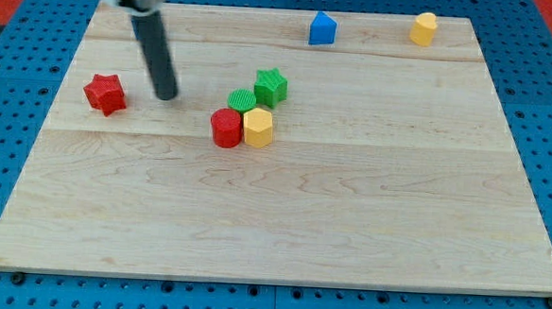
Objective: Move the yellow hexagon towards the center right
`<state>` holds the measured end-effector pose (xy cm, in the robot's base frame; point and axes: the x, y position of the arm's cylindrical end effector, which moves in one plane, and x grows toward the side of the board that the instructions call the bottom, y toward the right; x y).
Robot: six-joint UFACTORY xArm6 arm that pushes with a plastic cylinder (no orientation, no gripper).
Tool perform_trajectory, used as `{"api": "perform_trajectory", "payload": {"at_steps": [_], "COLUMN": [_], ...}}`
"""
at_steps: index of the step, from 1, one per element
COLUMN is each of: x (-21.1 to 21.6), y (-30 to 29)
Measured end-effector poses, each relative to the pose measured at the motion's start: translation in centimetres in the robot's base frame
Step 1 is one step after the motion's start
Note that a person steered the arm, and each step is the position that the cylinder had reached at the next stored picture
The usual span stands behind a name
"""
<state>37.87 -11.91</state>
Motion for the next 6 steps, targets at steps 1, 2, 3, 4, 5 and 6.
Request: {"api": "perform_trajectory", "payload": {"at_steps": [1,2,3,4,5,6], "x": [2.3,4.2,5.6,6.6,6.2,6.1], "y": [3.2,6.2,8.2,9.5,15.4,20.0]}}
